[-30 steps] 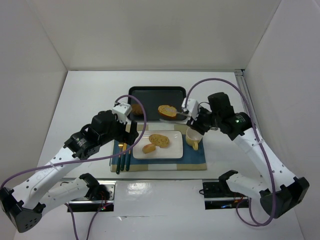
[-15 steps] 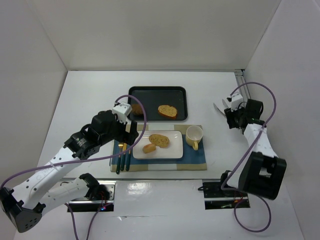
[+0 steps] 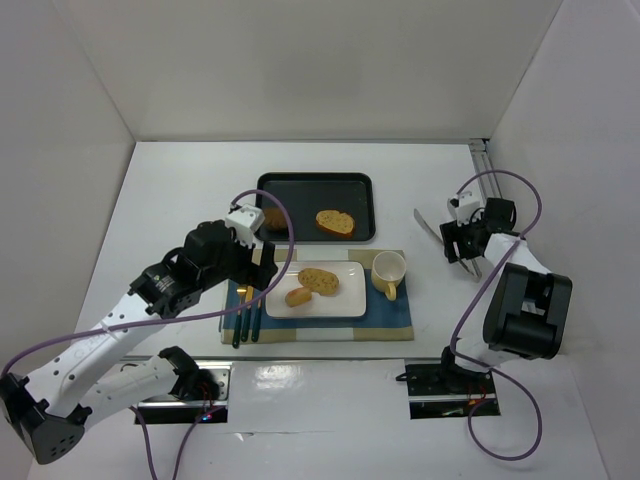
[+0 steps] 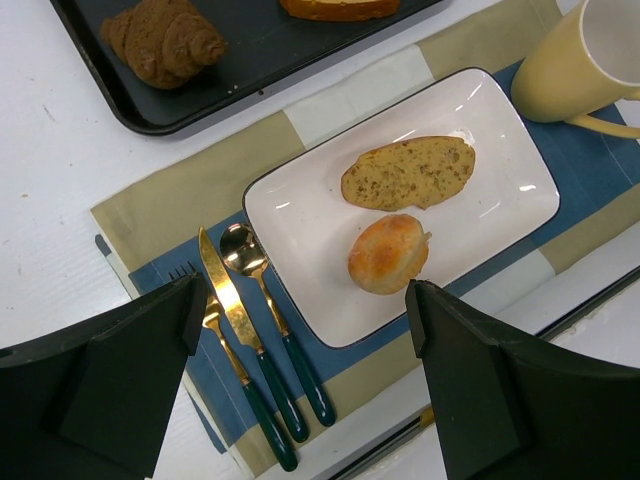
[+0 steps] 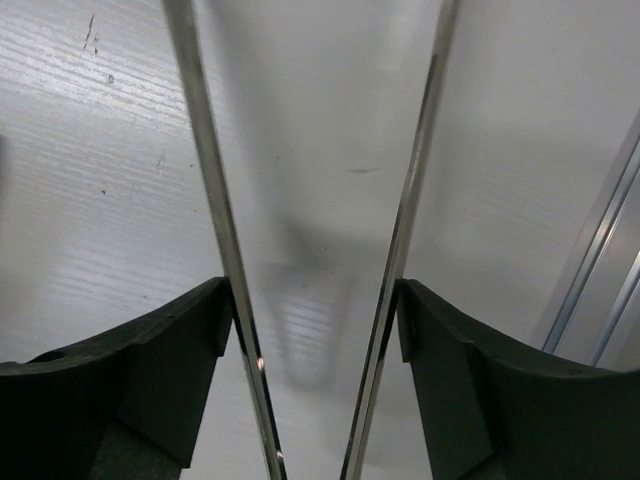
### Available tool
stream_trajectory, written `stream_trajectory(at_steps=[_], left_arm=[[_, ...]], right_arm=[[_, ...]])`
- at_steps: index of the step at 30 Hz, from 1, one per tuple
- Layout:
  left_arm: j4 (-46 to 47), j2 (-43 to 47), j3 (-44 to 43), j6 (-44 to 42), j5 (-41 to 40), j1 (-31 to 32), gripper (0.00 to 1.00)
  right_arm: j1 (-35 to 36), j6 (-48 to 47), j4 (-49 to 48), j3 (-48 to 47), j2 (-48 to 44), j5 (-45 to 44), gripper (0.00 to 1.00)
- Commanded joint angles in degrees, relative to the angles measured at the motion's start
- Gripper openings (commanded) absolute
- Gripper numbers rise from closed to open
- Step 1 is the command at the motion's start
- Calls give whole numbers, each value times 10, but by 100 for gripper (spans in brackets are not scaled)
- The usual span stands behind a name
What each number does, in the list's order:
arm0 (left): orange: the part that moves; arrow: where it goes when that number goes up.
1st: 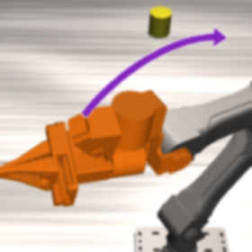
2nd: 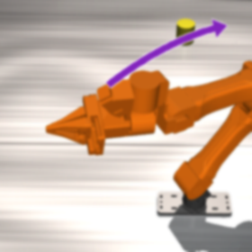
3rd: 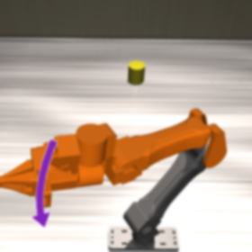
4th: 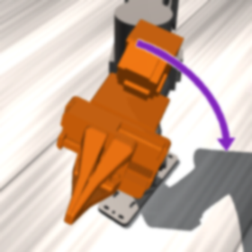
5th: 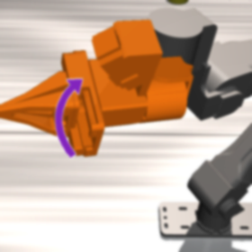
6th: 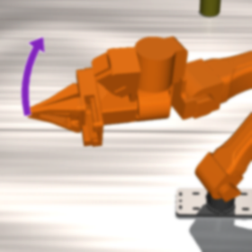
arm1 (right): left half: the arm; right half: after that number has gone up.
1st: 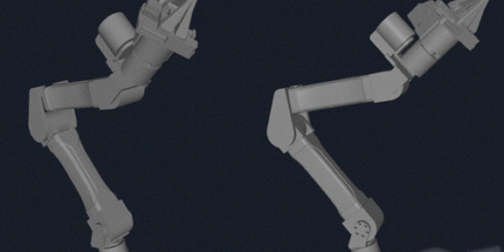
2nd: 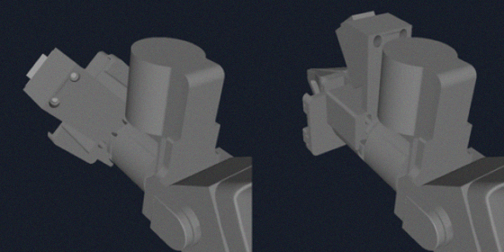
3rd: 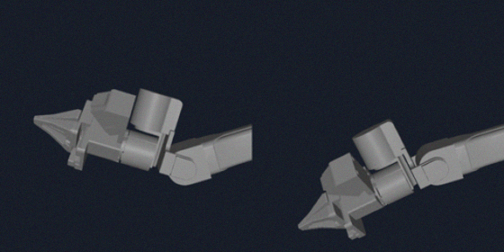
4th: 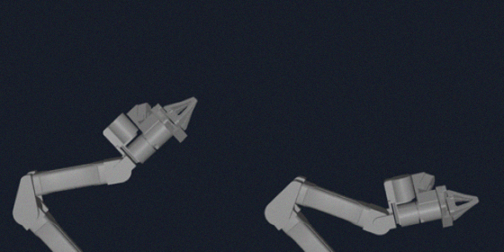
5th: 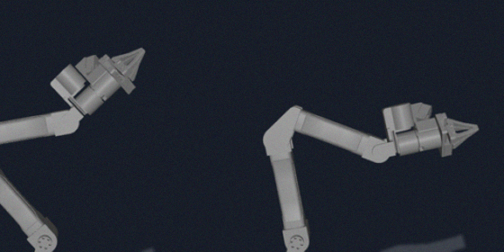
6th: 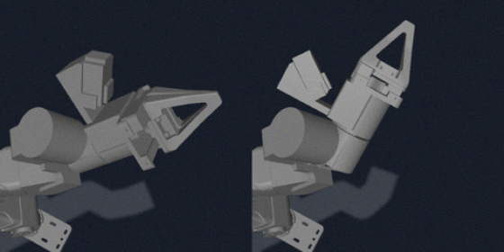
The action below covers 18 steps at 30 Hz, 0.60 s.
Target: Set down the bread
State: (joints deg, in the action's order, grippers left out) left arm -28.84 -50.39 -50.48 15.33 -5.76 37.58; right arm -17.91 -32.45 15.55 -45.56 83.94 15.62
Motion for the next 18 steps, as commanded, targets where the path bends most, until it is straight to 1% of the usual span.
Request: stream_trajectory(at_steps=[1, 2, 9, 10, 12, 14, 15, 16, 17, 18], left_arm=[[17, -2, -1, 6, 4, -3, 100], [17, -8, -1, 6, 4, -3, 100], [17, -13, -1, 6, 4, -3, 100], [17, -13, -1, 6, 4, -3, 100], [17, -13, -1, 6, 4, -3, 100], [17, -13, -1, 6, 4, -3, 100], [17, -13, -1, 6, 9, -3, 100], [17, -18, -1, 1, 9, -3, 100], [23, -18, 5, 0, 19, -3, 100], [23, -18, 5, 0, 19, -3, 100]], right_arm=[[-1, -5, 20, -22, -10, -3, 79], [-1, -5, 26, -16, -17, 4, 80], [-6, -10, 44, -4, -35, 15, 80], [-12, -16, 44, -4, -35, 15, 82], [-19, -24, 53, -4, -66, 20, 82], [-26, -41, 71, 1, -101, 55, 83], [-27, -47, 90, -4, -145, 64, 83], [-27, -47, 91, -4, -167, 64, 90], [-27, -19, 91, -4, -190, 77, 95], [-27, -4, 91, -10, -236, 83, 100]])
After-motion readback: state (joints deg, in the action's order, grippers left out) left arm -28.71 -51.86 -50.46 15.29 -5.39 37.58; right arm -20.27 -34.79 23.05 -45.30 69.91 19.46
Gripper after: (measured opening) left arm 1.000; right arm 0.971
